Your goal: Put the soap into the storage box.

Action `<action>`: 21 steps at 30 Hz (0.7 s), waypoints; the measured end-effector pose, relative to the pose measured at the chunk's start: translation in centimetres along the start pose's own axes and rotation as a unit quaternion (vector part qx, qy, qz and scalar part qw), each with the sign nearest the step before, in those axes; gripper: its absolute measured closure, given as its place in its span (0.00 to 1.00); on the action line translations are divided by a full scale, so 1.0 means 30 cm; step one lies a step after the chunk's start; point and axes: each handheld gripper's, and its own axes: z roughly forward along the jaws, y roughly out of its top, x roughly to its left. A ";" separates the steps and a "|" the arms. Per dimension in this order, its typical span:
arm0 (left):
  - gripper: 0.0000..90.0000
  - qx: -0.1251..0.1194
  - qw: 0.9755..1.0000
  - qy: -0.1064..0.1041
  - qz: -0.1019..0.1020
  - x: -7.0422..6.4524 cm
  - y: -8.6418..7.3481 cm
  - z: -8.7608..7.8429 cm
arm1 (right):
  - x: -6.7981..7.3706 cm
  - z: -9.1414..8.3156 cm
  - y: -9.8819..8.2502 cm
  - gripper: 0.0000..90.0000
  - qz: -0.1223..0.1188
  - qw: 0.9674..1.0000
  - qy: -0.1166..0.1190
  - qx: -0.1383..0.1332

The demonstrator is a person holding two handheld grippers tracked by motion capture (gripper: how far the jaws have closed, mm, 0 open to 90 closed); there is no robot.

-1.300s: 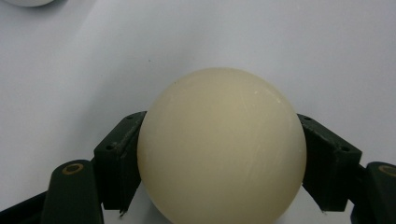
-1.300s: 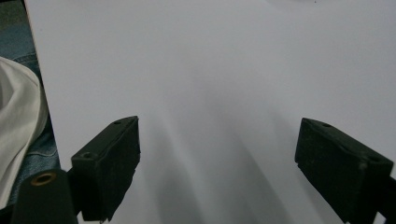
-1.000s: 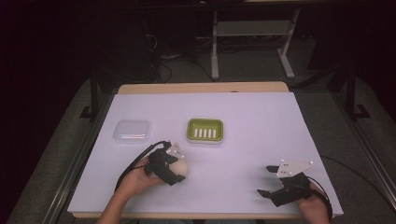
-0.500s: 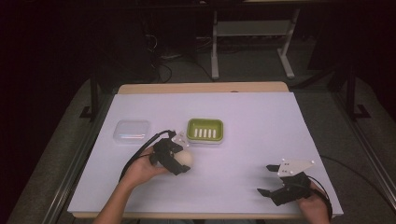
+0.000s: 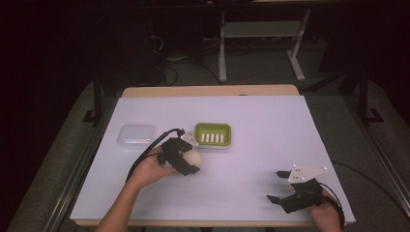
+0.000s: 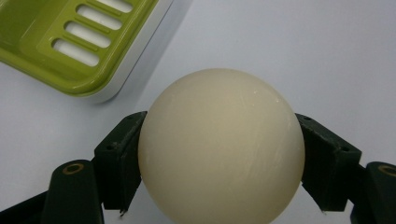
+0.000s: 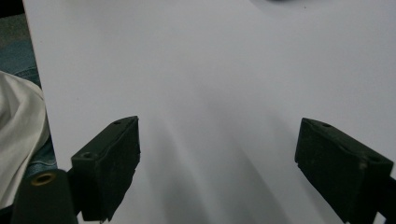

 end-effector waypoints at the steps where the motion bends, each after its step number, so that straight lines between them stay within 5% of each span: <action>1: 0.28 0.000 1.000 0.000 -0.001 -0.001 0.003 0.002 | 0.001 0.001 0.001 0.15 0.000 1.000 0.002 0.000; 21: 0.28 -0.006 1.000 -0.005 0.005 0.012 0.056 -0.009 | 0.026 -0.001 0.016 0.15 -0.010 1.000 0.002 -0.003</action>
